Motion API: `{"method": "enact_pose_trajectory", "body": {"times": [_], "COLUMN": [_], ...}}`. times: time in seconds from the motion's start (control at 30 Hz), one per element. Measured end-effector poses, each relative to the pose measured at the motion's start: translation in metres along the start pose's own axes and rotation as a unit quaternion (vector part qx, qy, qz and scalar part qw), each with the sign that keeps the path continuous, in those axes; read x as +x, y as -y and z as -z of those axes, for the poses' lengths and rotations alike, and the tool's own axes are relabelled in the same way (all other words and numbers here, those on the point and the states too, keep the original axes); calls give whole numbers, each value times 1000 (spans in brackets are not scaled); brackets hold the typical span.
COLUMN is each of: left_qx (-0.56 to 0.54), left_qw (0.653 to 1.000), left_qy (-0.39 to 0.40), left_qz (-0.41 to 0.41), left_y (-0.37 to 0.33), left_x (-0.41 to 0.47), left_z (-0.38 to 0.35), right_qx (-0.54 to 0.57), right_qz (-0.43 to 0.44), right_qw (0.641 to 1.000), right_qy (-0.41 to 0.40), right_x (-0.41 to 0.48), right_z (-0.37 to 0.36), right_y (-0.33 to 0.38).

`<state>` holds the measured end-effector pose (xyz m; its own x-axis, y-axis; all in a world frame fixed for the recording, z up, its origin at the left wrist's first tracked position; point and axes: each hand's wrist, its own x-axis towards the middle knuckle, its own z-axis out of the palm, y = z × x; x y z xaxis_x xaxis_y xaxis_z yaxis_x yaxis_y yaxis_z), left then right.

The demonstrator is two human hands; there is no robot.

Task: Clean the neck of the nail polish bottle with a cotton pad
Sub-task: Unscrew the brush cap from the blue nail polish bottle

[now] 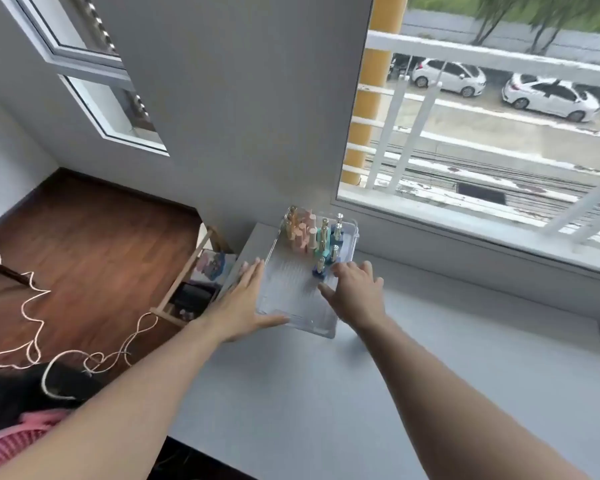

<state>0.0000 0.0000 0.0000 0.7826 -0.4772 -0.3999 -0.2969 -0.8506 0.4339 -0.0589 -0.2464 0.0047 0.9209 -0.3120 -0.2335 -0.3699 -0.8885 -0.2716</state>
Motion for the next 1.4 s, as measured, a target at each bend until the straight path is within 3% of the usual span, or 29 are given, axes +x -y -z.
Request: {"method": "enact_pose_trajectory", "body": {"times": [0.43, 0.67, 0.8, 1.0, 1.2, 1.4], "left_qx": [30, 38, 54, 66, 35, 45], "left_qw": [999, 999, 998, 992, 959, 949], "left_qy": [7, -2, -19, -94, -217, -177], "left_qz": [-20, -31, -22, -58, -179, -257], "left_y": [-2, 5, -4, -56, -128, -186], "left_x": [13, 17, 12, 6, 1, -3], "left_z": [-11, -16, -16, -22, -69, -163], "right_qx": [-7, 24, 55, 113, 144, 179], "right_qz": [-48, -22, 19, 21, -39, -115], "right_qw": [997, 997, 989, 976, 969, 968], "right_qy": [-59, -76, -132, -186, -196, -131], "right_x": [25, 15, -2, -26, -57, -89], "right_z": [-26, -24, -4, 33, 34, -8], "right_y": [12, 6, -9, -80, -185, -270]}}
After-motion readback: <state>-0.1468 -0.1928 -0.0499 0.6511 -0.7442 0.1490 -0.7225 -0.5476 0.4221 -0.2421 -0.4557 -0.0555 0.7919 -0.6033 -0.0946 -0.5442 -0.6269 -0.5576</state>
